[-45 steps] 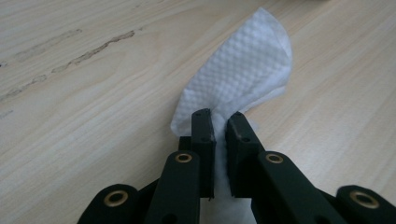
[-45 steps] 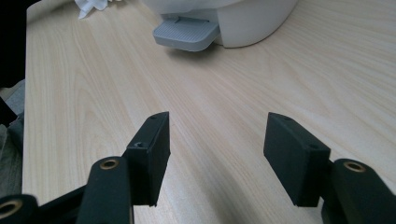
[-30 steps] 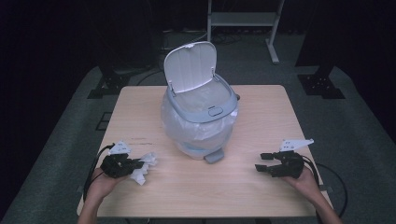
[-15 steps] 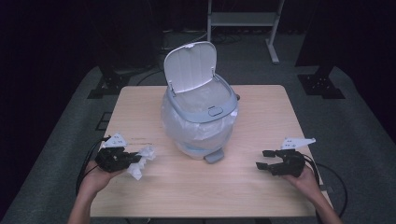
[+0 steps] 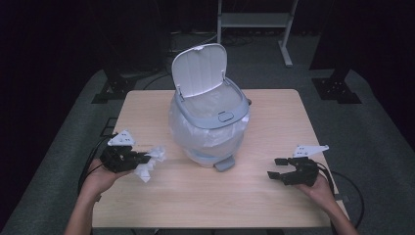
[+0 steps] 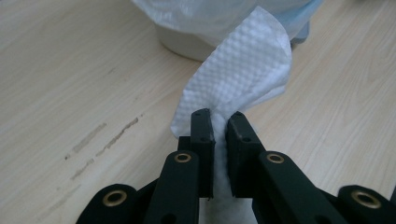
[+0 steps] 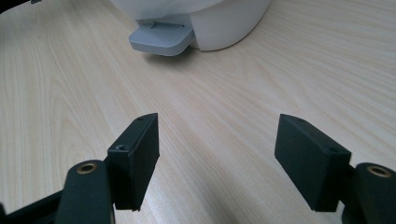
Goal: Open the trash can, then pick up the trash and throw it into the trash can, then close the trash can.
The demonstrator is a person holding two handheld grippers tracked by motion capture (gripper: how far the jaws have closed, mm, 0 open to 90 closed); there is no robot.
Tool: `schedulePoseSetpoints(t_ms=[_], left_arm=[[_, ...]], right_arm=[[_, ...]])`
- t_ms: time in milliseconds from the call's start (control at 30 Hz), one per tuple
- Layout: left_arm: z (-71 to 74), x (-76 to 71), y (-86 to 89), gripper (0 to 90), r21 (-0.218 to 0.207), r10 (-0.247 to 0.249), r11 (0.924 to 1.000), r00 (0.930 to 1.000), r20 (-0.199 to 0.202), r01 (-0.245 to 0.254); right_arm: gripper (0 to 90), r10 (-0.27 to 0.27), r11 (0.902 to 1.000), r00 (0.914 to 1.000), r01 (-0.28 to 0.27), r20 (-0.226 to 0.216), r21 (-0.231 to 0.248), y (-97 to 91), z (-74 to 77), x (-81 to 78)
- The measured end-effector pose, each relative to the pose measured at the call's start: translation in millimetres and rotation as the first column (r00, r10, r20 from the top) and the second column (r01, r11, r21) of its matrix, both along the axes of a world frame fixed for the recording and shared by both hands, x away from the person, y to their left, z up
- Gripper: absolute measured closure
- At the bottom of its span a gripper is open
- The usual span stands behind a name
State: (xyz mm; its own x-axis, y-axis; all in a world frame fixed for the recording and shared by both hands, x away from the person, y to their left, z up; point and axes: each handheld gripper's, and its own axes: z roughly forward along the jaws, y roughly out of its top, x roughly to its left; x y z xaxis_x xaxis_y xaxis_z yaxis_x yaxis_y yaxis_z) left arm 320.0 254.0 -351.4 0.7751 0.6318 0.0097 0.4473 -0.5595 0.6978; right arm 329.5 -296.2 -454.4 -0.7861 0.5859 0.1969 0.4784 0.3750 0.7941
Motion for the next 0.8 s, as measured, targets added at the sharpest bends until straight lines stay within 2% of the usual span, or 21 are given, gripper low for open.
schedulePoseSetpoints(t_ms=[167, 267, 467, 800], left_arm=[[18.3, 1.0, -1.3, 82.8, -0.016, -0.017, 0.9997, 0.9998, 0.007, 0.018], [30.2, 1.3, -1.8, 82.7, -0.006, -0.026, 0.9996, 0.9996, 0.012, 0.026], [47.5, 0.3, -0.2, 82.6, -0.014, -0.03, 0.9994, 0.9993, 0.024, 0.03], [64.3, -0.6, -5.9, 82.5, -0.003, -0.051, 0.9987, 0.998, 0.037, 0.051]], right_arm=[[29.5, 0.002, 1.0, 1.0, -0.002, -0.003, 0.004, -0.6, -0.2, 0.4], [29.5, 0.0, 1.0, 1.0, 0.0, 0.0, -0.006, -0.3, 0.0, 0.5], [29.5, 0.002, 1.0, 1.0, -0.002, 0.0, -0.009, 0.5, -1.0, 1.2], [29.6, 0.007, 0.9998, 0.9999, -0.007, -0.007, -0.019, 1.9, -2.8, 2.2]])
